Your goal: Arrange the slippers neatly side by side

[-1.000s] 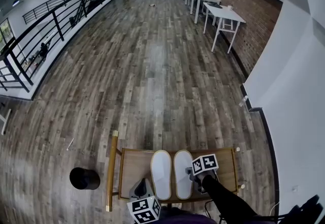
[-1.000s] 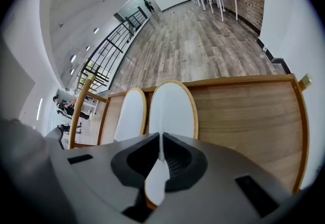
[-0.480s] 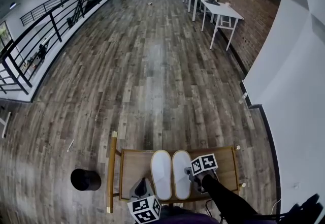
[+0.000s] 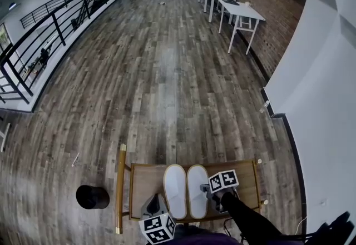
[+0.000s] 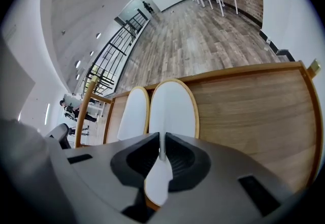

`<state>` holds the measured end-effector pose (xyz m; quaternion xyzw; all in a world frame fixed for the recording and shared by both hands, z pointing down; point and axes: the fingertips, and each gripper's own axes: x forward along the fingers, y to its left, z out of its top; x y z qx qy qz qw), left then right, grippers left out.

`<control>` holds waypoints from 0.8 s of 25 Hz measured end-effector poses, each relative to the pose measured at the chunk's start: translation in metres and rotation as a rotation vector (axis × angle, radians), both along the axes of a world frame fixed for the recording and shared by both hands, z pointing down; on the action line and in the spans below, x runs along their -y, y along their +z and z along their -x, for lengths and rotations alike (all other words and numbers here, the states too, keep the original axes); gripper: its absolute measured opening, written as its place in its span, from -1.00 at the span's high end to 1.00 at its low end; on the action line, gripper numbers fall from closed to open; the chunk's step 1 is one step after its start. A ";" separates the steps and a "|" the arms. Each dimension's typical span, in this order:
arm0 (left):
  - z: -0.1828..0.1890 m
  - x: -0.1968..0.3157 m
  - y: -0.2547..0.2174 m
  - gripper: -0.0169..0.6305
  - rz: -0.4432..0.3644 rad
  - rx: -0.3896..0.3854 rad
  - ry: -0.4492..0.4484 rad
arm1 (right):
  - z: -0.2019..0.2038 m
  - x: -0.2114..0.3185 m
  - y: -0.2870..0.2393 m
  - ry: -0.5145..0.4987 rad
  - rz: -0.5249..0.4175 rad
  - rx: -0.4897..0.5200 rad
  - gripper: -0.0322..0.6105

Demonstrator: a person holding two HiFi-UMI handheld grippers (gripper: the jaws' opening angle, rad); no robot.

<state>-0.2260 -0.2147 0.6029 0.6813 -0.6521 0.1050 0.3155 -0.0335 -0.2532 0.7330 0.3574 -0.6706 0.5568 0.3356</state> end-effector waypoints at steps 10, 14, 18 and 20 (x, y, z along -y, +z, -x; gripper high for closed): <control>-0.007 0.004 0.000 0.95 0.006 -0.001 0.022 | 0.001 -0.002 -0.005 -0.040 -0.010 0.006 0.66; -0.008 0.005 0.003 0.95 0.005 0.001 0.026 | -0.003 0.002 -0.010 -0.027 -0.035 0.011 0.66; -0.009 0.005 0.005 0.95 0.006 0.001 0.033 | -0.008 0.007 -0.023 -0.017 -0.088 0.013 0.66; -0.011 0.007 0.004 0.95 0.003 0.004 0.046 | -0.012 0.012 -0.035 -0.001 -0.141 0.012 0.66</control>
